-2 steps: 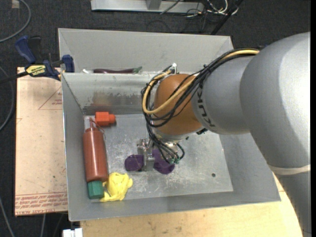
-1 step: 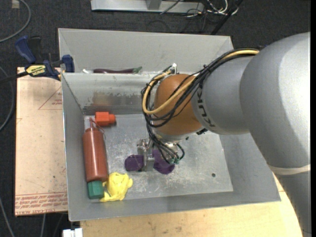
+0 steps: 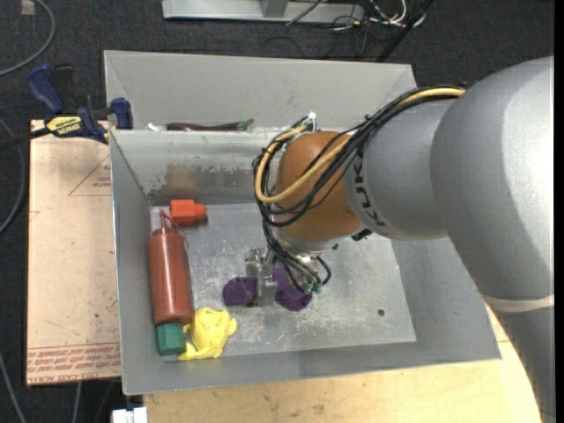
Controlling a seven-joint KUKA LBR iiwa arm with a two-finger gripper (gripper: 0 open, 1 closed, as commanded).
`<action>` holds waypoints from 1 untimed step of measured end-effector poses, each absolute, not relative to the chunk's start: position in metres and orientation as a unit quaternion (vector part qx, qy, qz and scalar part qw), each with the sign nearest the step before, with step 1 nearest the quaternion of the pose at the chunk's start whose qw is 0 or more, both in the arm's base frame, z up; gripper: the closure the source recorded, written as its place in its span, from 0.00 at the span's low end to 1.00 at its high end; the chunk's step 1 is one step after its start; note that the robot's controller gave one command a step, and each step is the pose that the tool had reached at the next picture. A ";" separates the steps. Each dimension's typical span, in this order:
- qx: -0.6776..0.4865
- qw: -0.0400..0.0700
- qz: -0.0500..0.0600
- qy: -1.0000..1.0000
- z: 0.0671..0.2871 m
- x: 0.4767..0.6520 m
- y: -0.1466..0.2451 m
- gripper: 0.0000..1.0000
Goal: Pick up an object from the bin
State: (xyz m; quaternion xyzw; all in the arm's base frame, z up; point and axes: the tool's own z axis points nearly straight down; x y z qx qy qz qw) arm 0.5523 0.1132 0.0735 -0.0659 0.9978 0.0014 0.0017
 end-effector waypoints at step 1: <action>-0.066 -0.002 0.001 0.998 0.094 0.550 0.113 1.00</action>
Offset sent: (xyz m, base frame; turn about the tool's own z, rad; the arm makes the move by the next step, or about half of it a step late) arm -0.0001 0.0001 0.0361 0.0000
